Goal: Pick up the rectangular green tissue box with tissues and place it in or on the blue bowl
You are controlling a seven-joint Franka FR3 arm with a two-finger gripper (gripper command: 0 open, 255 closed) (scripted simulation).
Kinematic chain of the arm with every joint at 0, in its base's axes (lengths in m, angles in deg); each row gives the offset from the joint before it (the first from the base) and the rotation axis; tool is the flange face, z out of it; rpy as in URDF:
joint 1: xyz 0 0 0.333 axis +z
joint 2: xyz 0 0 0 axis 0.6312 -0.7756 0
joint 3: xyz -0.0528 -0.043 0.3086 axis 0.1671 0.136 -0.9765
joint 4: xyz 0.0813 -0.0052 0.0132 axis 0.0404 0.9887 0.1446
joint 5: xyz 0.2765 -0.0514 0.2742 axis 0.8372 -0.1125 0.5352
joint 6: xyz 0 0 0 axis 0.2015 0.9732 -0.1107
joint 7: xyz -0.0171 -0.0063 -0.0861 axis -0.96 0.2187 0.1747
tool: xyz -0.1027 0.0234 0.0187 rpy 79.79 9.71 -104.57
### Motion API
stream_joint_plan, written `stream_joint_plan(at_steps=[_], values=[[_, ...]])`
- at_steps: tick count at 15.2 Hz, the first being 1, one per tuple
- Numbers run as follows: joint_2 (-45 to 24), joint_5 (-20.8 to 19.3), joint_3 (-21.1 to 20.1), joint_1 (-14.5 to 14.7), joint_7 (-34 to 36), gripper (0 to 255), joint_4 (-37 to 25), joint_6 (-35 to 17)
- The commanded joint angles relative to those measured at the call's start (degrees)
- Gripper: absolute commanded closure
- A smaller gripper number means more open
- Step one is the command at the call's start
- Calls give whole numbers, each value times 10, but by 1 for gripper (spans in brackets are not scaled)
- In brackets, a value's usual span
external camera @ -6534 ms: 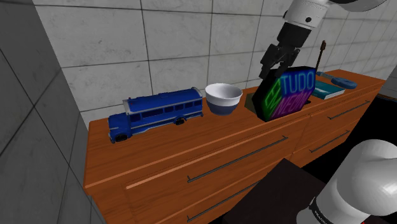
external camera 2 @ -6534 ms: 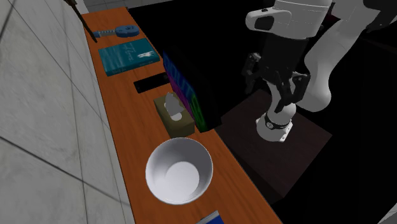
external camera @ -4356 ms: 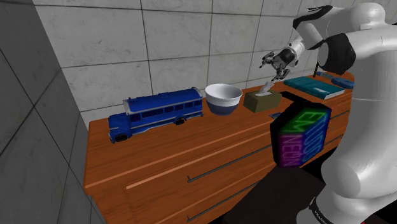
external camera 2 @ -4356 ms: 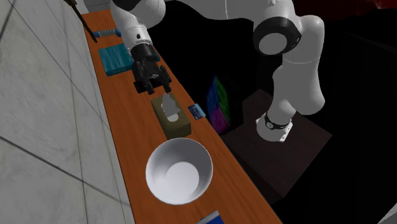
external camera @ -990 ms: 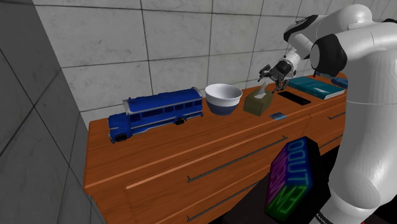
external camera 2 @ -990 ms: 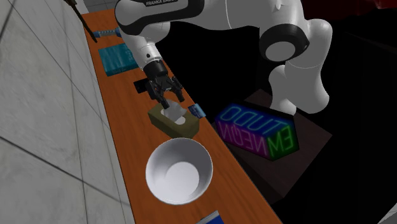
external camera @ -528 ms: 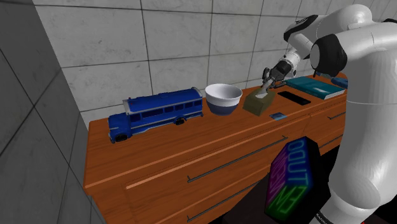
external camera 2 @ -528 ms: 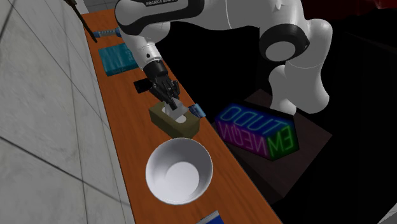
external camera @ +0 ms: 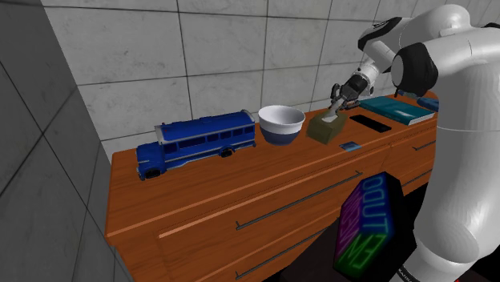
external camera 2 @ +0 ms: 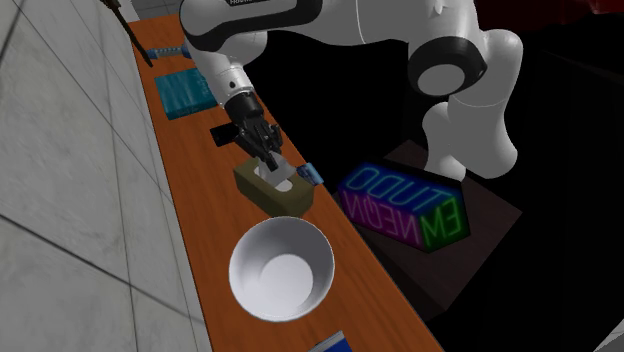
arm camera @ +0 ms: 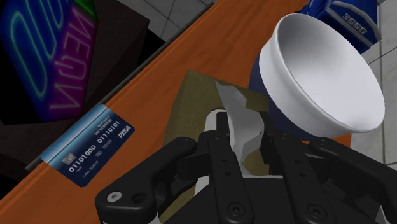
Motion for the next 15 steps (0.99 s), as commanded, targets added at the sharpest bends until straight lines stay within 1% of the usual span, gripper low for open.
stream_joint_plan(at_steps=[1,15], values=[[3,2,1,-2,8,255,-9,8],[10,33,0,-25,79,255,-102,83]])
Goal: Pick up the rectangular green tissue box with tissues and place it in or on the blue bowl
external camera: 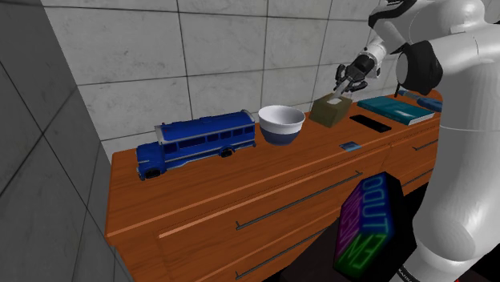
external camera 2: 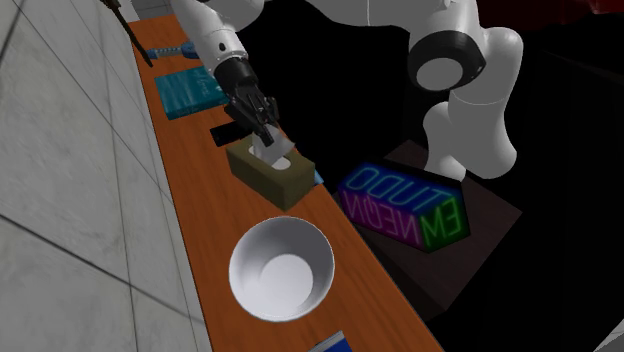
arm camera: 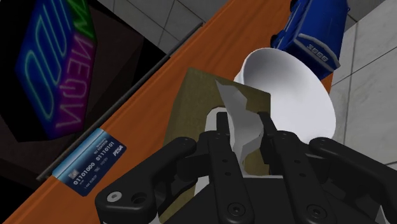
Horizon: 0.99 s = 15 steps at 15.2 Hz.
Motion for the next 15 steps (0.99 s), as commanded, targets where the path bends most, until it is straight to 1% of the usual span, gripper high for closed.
stream_joint_plan(at_steps=[1,8,15], values=[[0,7,0,-4,12,255,-15,12],[-9,39,-4,-26,54,255,-77,54],[-26,85,-11,-58,104,255,-152,99]])
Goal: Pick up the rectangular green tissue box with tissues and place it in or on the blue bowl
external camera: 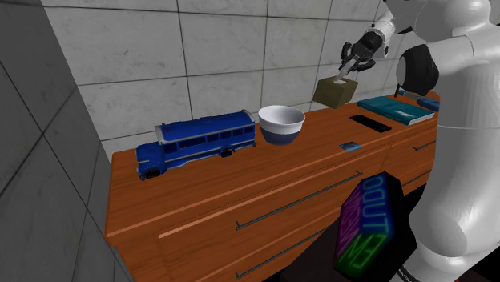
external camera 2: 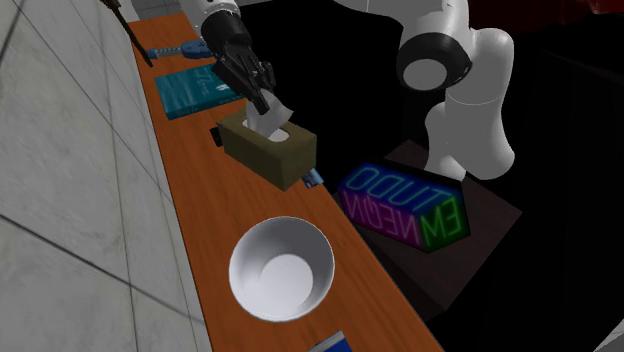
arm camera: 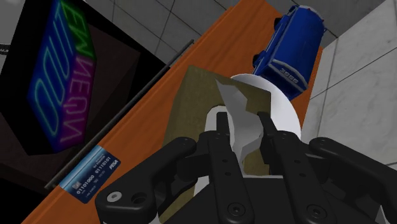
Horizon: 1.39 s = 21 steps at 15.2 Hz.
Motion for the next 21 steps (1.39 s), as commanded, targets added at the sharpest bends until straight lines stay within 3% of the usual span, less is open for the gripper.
stream_joint_plan(at_steps=[1,4,12,21], values=[[-9,19,-4,-13,19,255,-28,15],[-17,39,-8,-27,38,255,-56,29],[47,41,-29,88,131,255,2,-63],[57,71,-69,176,242,255,-19,-155]])
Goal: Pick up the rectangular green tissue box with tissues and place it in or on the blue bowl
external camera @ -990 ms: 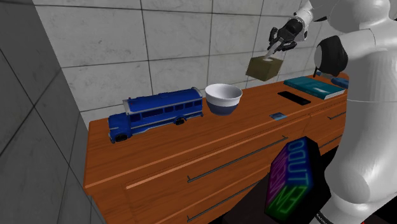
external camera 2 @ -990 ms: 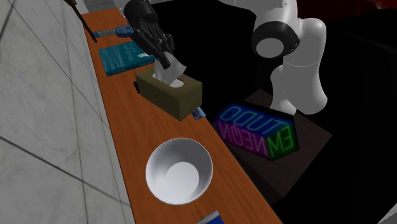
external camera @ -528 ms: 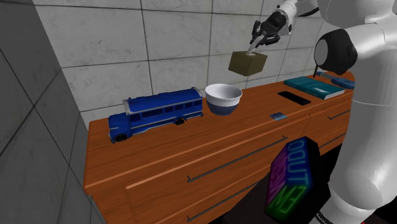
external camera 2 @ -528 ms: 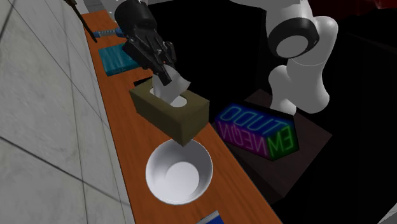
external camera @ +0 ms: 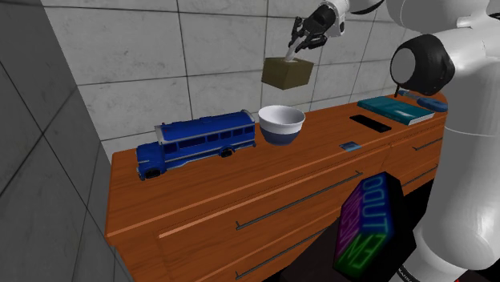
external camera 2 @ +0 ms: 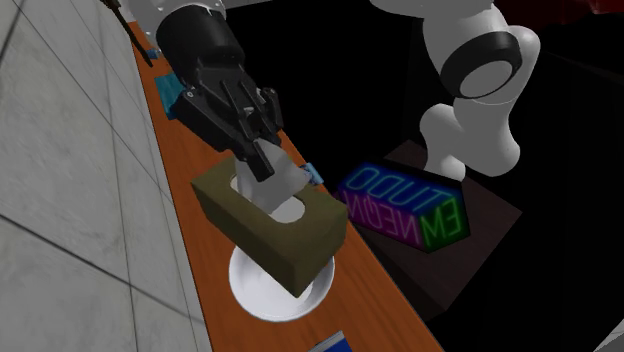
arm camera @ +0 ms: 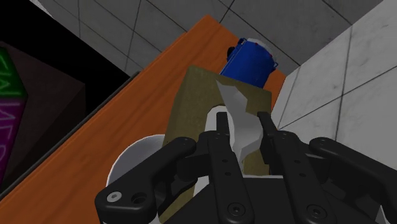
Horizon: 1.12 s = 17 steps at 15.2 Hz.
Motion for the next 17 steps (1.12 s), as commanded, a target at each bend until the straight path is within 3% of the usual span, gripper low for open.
stream_joint_plan(at_steps=[1,17], values=[[7,-5,-4,16,5,255,12,-18],[53,-78,-2,65,-96,255,179,-110]])
